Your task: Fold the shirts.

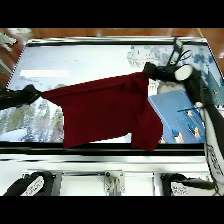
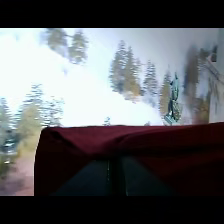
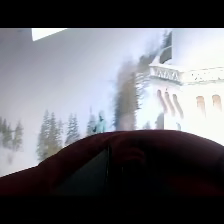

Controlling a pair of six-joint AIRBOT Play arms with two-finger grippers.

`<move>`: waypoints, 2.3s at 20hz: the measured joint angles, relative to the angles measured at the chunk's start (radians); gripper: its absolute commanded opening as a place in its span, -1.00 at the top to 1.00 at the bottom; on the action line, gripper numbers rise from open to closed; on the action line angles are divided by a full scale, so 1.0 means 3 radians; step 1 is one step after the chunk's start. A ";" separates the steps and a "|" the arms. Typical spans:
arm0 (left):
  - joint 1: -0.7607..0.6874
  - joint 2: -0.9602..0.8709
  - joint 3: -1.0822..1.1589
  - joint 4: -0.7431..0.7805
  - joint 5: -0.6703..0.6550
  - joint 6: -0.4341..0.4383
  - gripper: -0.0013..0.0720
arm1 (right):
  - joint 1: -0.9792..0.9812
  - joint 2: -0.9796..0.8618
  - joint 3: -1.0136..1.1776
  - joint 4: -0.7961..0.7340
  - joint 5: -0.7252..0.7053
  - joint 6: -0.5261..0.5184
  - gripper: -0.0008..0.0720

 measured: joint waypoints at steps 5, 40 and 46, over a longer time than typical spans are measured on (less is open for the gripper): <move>-0.0128 -0.0748 -0.0081 -0.0055 0.0205 0.0008 0.50 | 0.0051 -0.0477 -0.0029 -0.0005 -0.0298 -0.0048 -0.93; 0.0158 -0.1164 -0.1603 -0.1048 -0.0568 0.1069 0.57 | -0.1628 0.0130 -0.0740 0.0139 0.2391 -0.0889 -0.91; 0.0039 -0.1164 -0.1600 -0.1274 -0.0516 0.1091 0.86 | -0.1579 0.0130 -0.0935 0.0136 0.2201 -0.0886 -0.92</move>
